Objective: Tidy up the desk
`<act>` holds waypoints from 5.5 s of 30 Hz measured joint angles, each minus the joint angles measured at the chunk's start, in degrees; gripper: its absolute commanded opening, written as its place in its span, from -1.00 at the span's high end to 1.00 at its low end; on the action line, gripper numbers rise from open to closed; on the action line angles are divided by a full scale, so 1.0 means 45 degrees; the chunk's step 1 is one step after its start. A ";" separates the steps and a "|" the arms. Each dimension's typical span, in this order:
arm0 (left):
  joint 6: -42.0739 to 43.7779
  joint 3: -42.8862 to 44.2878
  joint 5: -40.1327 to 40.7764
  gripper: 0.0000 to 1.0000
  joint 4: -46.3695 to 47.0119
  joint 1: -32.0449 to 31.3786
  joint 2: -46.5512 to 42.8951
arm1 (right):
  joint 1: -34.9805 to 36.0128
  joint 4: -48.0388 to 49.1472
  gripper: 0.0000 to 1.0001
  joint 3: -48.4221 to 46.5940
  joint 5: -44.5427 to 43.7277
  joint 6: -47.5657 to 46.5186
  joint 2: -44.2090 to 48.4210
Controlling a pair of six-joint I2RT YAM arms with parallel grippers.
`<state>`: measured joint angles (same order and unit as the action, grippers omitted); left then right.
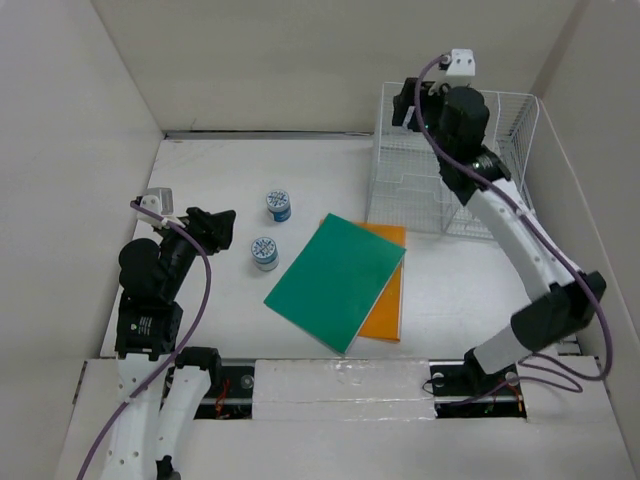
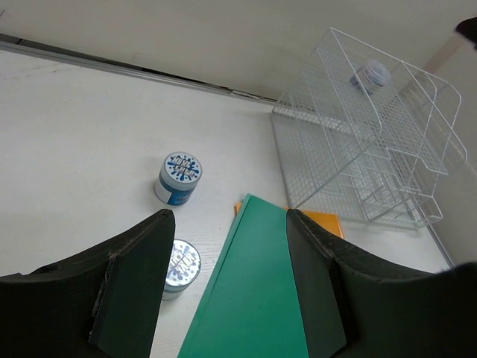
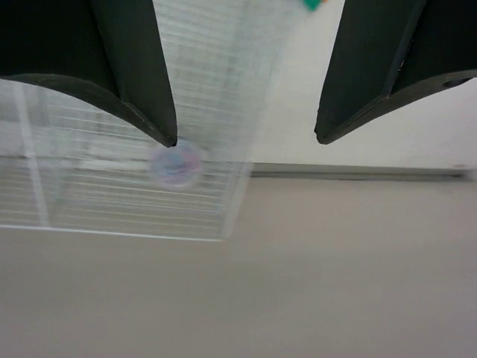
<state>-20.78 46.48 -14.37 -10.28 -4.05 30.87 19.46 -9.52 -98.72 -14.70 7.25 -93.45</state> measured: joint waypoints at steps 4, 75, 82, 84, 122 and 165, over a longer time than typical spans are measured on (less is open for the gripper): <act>0.0000 0.0000 0.0175 -0.16 -0.0010 0.0000 -0.0010 | 0.2443 0.2006 0.30 0.2132 0.0423 -0.0039 0.1957; -0.0010 0.0000 0.0704 -0.16 -0.0151 0.0000 -0.0248 | -0.0398 -0.1326 -0.12 -0.1817 -0.1161 -0.0559 0.0437; -0.0010 0.0000 0.0622 -0.16 -0.0155 0.0000 -0.0248 | -0.2118 -0.2725 -0.12 -0.1763 -0.0792 -0.0500 -0.1370; -0.0010 0.0000 0.0617 -0.16 -0.0151 0.0000 -0.0243 | -0.2341 -0.2812 -0.13 -0.1763 -0.0685 -0.0491 -0.1671; 0.0063 0.0000 0.0743 0.27 -0.0155 0.0010 -0.0165 | 0.6722 0.3400 -0.80 0.8208 0.2540 0.0884 0.3123; -0.0019 0.0000 0.0690 -0.01 -0.0146 0.0287 -0.0413 | 0.4036 0.1428 0.16 0.2555 -0.0267 0.0010 0.1987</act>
<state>-20.86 46.48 -11.27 -10.94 -2.76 29.02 37.63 -3.09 -87.22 -15.90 7.29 -84.51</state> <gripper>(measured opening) 0.523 0.717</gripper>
